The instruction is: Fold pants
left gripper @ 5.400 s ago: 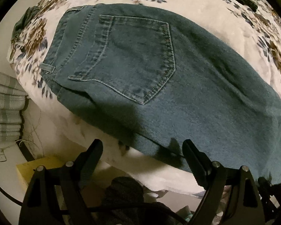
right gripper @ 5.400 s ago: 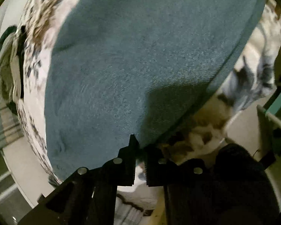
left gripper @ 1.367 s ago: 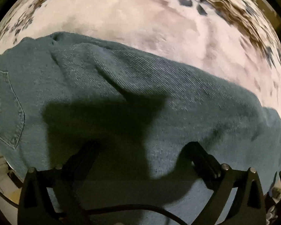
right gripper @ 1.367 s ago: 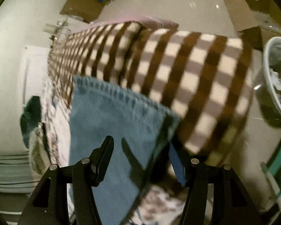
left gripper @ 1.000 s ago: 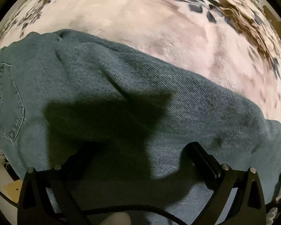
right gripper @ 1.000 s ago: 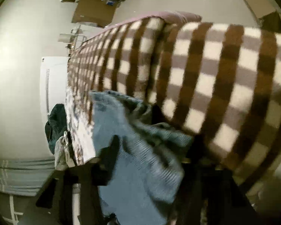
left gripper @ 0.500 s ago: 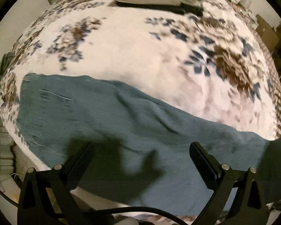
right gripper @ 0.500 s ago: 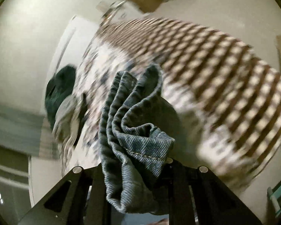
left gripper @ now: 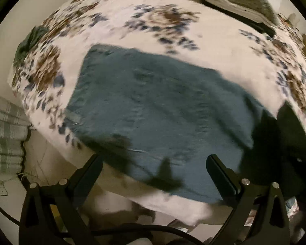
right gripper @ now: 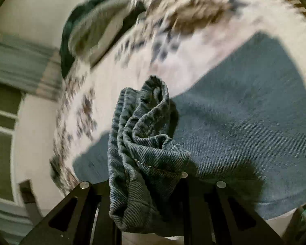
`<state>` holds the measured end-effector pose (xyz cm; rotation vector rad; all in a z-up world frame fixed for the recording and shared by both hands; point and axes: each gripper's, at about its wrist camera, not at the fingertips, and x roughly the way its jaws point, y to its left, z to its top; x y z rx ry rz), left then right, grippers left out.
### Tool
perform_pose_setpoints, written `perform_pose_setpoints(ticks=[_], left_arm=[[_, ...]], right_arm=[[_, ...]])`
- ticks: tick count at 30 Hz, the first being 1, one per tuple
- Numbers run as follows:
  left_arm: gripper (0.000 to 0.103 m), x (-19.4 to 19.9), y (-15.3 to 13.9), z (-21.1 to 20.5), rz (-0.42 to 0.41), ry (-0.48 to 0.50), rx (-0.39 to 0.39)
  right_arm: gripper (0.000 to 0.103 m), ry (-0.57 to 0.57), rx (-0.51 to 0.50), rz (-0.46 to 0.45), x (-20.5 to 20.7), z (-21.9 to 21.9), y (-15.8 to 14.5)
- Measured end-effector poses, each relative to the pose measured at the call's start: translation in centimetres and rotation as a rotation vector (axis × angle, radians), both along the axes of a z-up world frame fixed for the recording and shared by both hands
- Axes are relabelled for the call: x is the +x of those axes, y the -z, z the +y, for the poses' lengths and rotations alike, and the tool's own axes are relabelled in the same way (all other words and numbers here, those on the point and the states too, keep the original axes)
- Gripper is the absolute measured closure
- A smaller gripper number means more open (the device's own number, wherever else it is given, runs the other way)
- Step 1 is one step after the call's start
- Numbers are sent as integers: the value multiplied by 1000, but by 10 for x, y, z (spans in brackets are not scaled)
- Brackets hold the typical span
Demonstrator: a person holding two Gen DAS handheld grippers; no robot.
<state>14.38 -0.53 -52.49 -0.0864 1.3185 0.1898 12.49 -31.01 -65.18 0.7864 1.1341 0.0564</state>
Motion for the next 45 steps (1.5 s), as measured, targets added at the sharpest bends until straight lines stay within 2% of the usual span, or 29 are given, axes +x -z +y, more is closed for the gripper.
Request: perform_pose_setpoints(ticks=[6, 9, 10, 11, 14, 18, 23, 24, 26, 27, 28, 32, 35, 37, 41, 42, 43, 45], left_arm=[[0, -6, 18, 35, 24, -47, -10], [0, -6, 21, 43, 34, -63, -42], [0, -6, 20, 44, 35, -65, -53], [0, -4, 19, 43, 34, -62, -71], [0, 4, 14, 36, 22, -35, -128], [0, 25, 10, 0, 7, 58, -239], [0, 57, 45, -61, 111, 186, -371], [6, 61, 53, -71, 124, 212, -399], [33, 66, 67, -90, 135, 275, -464], [70, 65, 71, -95, 136, 297, -482], [86, 63, 73, -100, 128, 319, -493], [89, 49, 59, -90, 54, 311, -537], [89, 36, 47, -66, 29, 245, -575], [89, 26, 44, -54, 28, 206, -565], [87, 22, 66, -45, 59, 163, -552], [84, 25, 75, -44, 73, 160, -549], [75, 29, 83, -45, 91, 163, -532], [72, 32, 88, -43, 97, 154, -542]], right_arm=[[85, -108, -136, 51, 33, 66, 32], [67, -187, -172, 102, 44, 84, 37], [52, -221, -105, 106, 45, 86, 33], [44, -229, -38, 106, 43, 83, 30], [40, -177, 45, 91, 28, 56, 11], [37, -69, -30, 140, -1, 6, 4], [37, 55, -125, 247, -25, -49, 23], [37, 72, -131, 252, -27, -56, 26], [37, 96, -140, 254, -31, -65, 28], [37, 104, -139, 251, -32, -69, 28], [37, 112, -142, 247, -31, -71, 28], [37, 101, -157, 248, -25, -71, 28], [37, 79, -167, 258, -26, -77, 25], [37, 44, -186, 269, -24, -73, 23], [37, -44, -276, 308, -13, -53, 29], [37, -67, -313, 317, -10, -47, 32], [37, -87, -348, 326, -6, -42, 35], [36, -119, -407, 352, 0, -35, 43]])
